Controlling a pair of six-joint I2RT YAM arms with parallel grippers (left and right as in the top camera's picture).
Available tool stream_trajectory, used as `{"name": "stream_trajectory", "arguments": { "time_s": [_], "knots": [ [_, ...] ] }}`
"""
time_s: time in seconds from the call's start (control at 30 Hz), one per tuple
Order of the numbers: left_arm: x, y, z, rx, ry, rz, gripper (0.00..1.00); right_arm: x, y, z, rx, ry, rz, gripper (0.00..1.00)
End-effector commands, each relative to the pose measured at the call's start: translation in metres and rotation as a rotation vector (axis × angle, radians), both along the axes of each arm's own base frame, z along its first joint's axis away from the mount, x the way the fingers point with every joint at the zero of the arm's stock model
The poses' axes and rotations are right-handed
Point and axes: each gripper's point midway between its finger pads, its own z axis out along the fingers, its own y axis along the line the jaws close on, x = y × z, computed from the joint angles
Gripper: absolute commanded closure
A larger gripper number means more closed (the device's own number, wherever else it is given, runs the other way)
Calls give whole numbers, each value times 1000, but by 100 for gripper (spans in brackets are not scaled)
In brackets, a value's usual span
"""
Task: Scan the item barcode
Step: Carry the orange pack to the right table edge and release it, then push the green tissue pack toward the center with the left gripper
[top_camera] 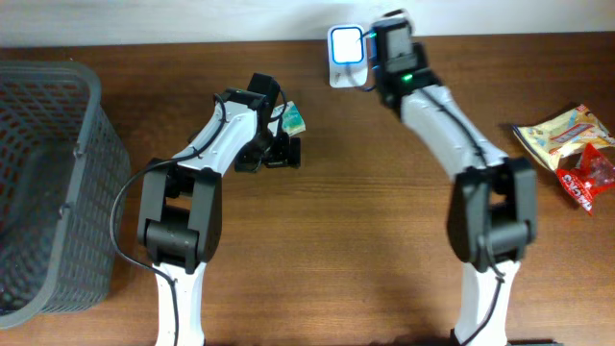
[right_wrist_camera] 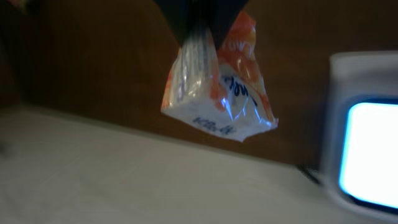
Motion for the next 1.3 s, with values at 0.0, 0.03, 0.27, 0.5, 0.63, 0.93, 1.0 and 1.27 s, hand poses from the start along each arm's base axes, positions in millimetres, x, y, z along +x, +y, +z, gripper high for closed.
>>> {"name": "stream_trajectory", "arguments": {
  "time_s": [0.0, 0.03, 0.27, 0.5, 0.63, 0.93, 1.0, 1.27],
  "knots": [
    [-6, -2, -11, 1, 28, -6, 1, -33, -103, 36, 78, -24, -281, 96],
    [-6, -2, -11, 1, 28, -6, 1, -57, -148, 17, 89, 64, -393, 96],
    [-6, -4, -11, 1, 27, -11, 1, -162, -294, -22, 236, 238, -783, 49],
    [-4, -5, -11, -2, 18, -11, 1, -145, -202, -49, 755, 371, -489, 1],
    [50, -8, -4, -58, -190, 13, 1, -124, -88, -30, 1095, 448, -165, 1],
    [125, -12, 25, -115, -487, 218, 41, -121, -49, -36, 1006, 502, -110, 1],
    [125, -17, 23, -120, -489, 212, 46, -121, -49, -36, 1006, 502, -110, 1],
    [100, -16, -17, -74, -356, 198, 97, -121, -49, -36, 1007, 502, -111, 1]
  ]
}}
